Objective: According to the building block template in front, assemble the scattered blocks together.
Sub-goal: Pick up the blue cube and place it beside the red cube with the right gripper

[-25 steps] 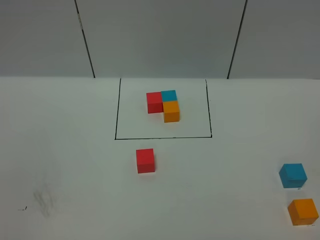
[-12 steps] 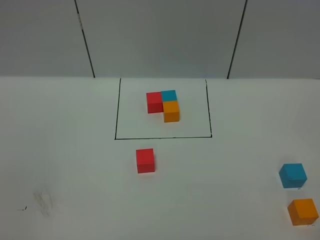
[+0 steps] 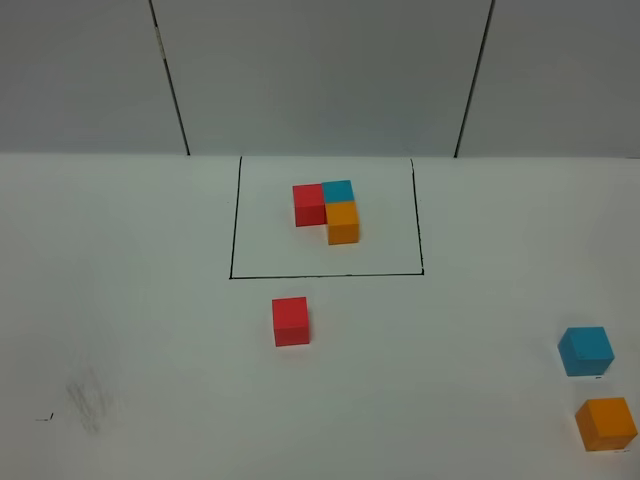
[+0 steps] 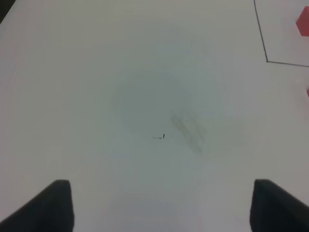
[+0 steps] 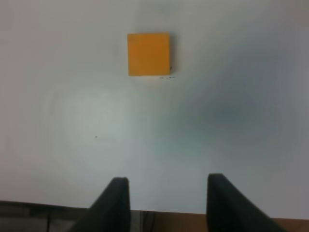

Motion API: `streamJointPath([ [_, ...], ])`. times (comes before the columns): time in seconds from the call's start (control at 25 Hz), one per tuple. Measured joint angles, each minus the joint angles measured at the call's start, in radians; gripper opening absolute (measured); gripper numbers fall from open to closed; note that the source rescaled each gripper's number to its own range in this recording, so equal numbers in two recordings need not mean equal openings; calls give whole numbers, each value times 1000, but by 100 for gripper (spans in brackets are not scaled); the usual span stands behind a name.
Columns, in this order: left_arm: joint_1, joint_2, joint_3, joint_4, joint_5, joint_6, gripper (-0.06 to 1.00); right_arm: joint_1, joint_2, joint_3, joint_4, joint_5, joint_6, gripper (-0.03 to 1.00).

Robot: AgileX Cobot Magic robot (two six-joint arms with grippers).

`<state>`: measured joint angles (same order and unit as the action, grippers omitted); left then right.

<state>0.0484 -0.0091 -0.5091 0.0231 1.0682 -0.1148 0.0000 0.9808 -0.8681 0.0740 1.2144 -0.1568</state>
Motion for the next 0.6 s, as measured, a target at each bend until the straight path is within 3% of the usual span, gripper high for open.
streamJointPath([
  [0.16, 0, 0, 0, 0, 0, 0, 94, 0, 13, -1, 25, -10, -10, 0],
  [0.4, 0, 0, 0, 0, 0, 0, 94, 0, 75, -1, 50, -152, -19, 0],
  [0.6, 0, 0, 0, 0, 0, 0, 94, 0, 192, -3, 58, -200, -22, 0],
])
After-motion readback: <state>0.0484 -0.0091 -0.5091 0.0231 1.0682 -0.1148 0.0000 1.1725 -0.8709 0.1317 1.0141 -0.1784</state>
